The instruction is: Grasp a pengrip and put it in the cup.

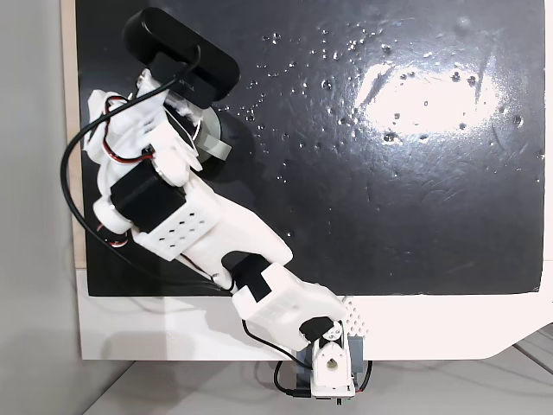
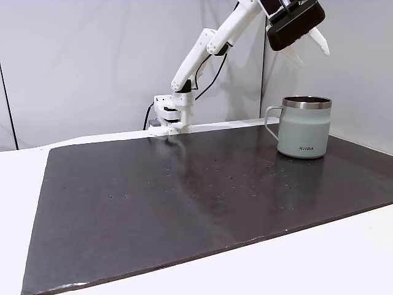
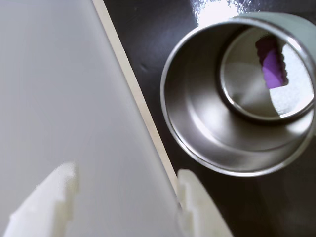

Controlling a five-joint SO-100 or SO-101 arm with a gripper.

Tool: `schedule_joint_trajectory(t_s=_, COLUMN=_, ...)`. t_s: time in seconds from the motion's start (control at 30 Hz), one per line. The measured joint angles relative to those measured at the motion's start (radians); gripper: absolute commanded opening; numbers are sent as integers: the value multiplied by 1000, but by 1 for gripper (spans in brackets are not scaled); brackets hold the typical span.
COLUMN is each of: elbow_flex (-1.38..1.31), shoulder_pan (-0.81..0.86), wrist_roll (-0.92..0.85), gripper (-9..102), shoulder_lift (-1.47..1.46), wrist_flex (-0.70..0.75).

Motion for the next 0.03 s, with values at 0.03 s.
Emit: schedule_joint_trajectory(t_s=0.03, elbow_flex=0, shoulder_pan=2, wrist_roll=0, gripper=25, shoulder_lift=0, wrist_flex=0)
